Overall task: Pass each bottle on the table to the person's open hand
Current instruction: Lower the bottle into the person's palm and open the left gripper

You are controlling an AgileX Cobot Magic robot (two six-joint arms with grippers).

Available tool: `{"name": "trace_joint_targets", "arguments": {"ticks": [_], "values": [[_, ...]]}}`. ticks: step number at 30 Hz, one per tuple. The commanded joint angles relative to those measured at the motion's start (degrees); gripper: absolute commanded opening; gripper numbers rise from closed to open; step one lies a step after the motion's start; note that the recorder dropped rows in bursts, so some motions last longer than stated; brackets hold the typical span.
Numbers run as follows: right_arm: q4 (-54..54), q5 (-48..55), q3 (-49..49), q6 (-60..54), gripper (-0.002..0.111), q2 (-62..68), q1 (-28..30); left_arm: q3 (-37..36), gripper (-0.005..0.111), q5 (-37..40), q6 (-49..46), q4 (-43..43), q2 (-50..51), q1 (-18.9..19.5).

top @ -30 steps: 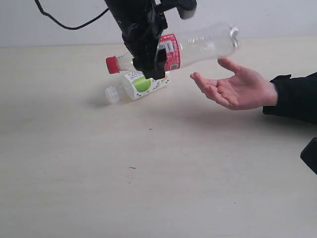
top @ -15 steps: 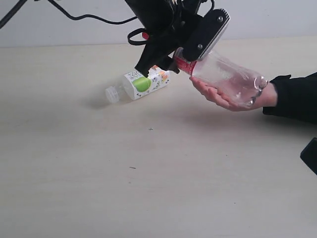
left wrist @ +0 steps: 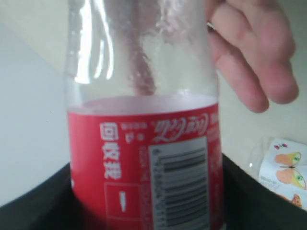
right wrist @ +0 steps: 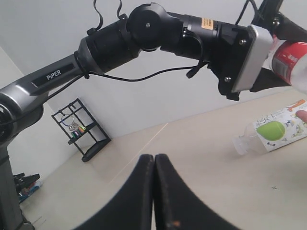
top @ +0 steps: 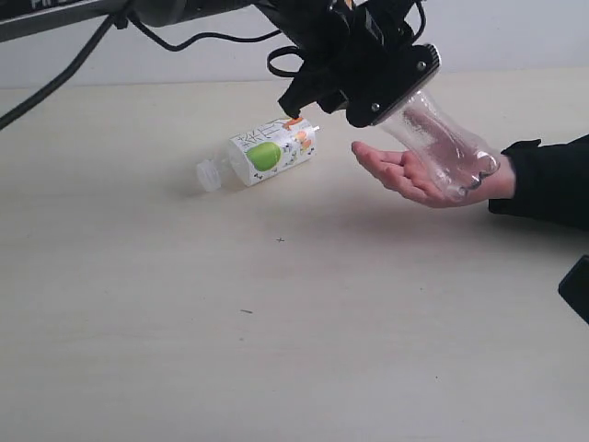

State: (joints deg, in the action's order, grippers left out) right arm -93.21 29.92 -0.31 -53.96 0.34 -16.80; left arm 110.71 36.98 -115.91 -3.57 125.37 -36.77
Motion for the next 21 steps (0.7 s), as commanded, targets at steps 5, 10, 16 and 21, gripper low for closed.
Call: {"name": "trace_joint_targets", "arguments": {"ticks": [5, 10, 16, 21], "values": [[-0.28, 0.08, 0.31, 0.04, 0.0, -0.34, 0.15, 0.57, 0.0, -4.54, -3.79, -0.7, 3.12, -1.35], [-0.28, 0.08, 0.31, 0.04, 0.0, -0.34, 0.15, 0.57, 0.0, -3.92, -3.93, -1.31, 3.26, -3.16], [-0.28, 0.08, 0.31, 0.04, 0.0, -0.34, 0.15, 0.57, 0.0, -3.48, -2.74, -1.89, 4.62, -2.93], [-0.28, 0.08, 0.31, 0.04, 0.0, -0.34, 0.15, 0.57, 0.001, -4.3, -1.62, -1.89, 6.3, -2.54]]}}
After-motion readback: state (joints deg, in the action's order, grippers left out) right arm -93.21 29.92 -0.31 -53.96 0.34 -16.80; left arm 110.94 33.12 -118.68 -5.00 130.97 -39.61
